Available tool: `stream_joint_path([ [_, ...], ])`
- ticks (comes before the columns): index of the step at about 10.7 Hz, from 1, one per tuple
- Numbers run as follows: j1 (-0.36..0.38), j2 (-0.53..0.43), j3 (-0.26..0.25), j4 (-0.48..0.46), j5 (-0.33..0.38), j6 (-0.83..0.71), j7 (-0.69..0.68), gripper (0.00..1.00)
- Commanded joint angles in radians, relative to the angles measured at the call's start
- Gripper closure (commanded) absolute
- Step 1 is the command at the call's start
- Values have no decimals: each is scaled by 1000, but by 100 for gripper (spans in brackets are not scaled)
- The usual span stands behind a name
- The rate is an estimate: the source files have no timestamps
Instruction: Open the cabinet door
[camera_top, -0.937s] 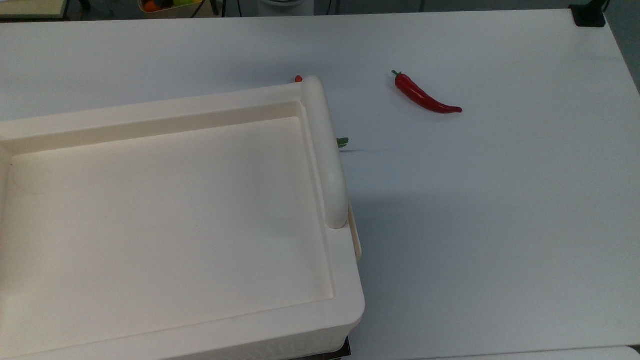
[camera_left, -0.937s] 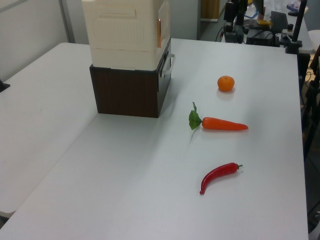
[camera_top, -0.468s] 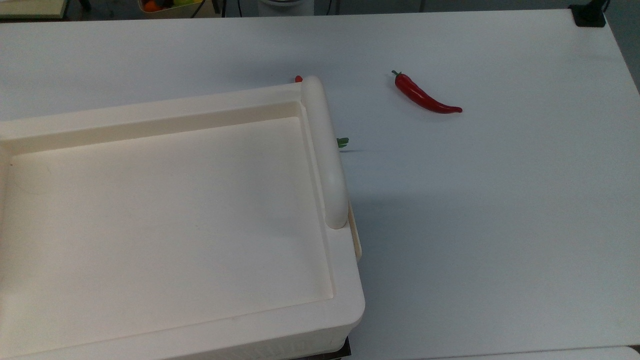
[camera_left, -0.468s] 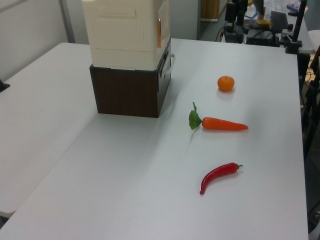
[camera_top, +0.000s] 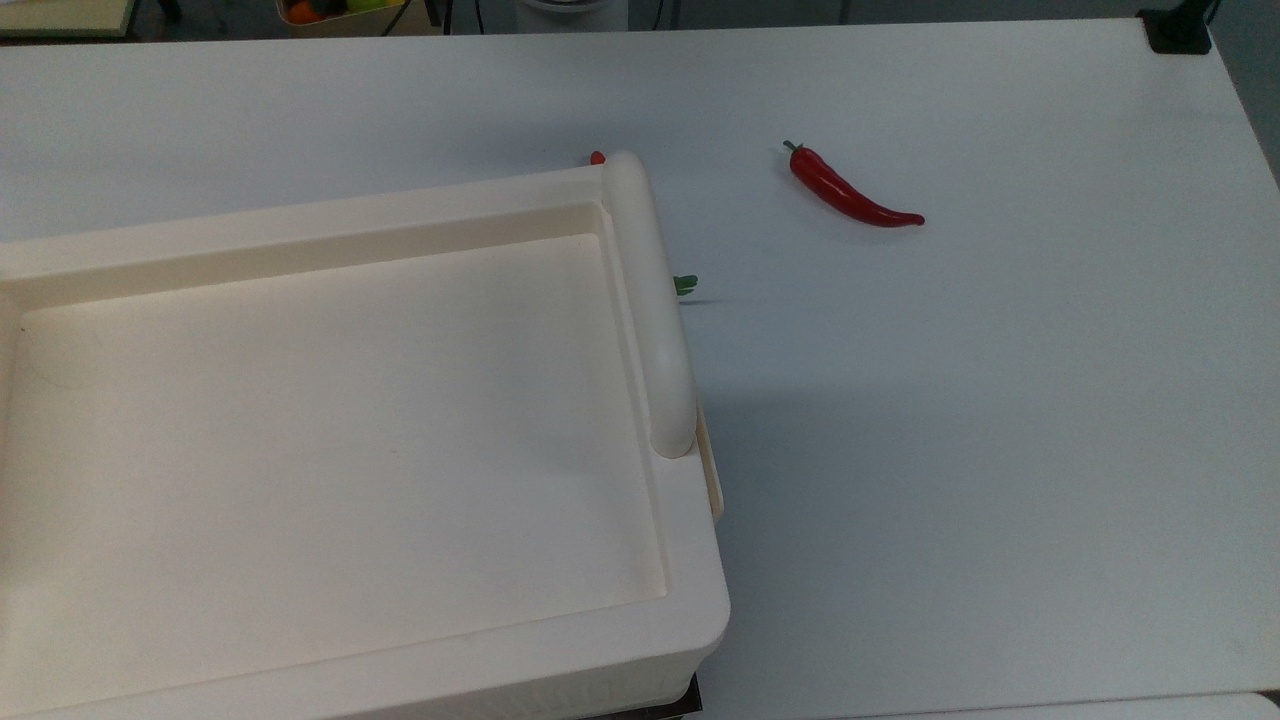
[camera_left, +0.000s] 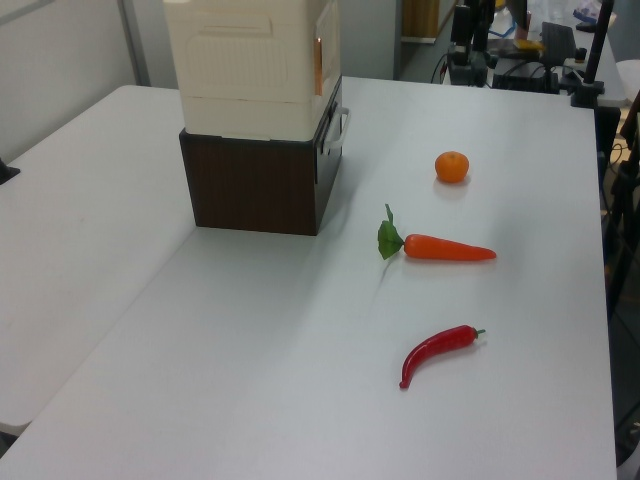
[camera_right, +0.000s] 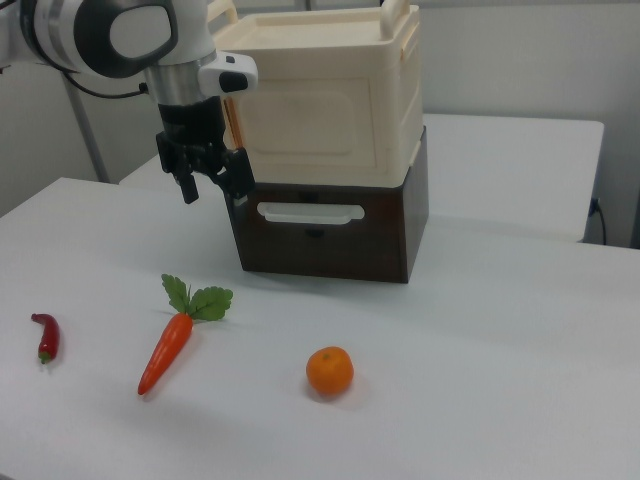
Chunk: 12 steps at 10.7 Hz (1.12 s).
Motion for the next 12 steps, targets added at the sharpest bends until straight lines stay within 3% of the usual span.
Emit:
stream_joint_path([
  [1, 21, -4, 3, -4, -3, -44, -16, 0],
  [5, 27, 30, 3, -1, 5, -25, -48, 0],
  [7, 29, 84, 3, 72, 5, -36, -48, 0],
  [9, 47, 96, 1, 74, 6, -6, -79, 0],
  [12, 81, 93, -7, 74, 83, 155, -122, 0],
])
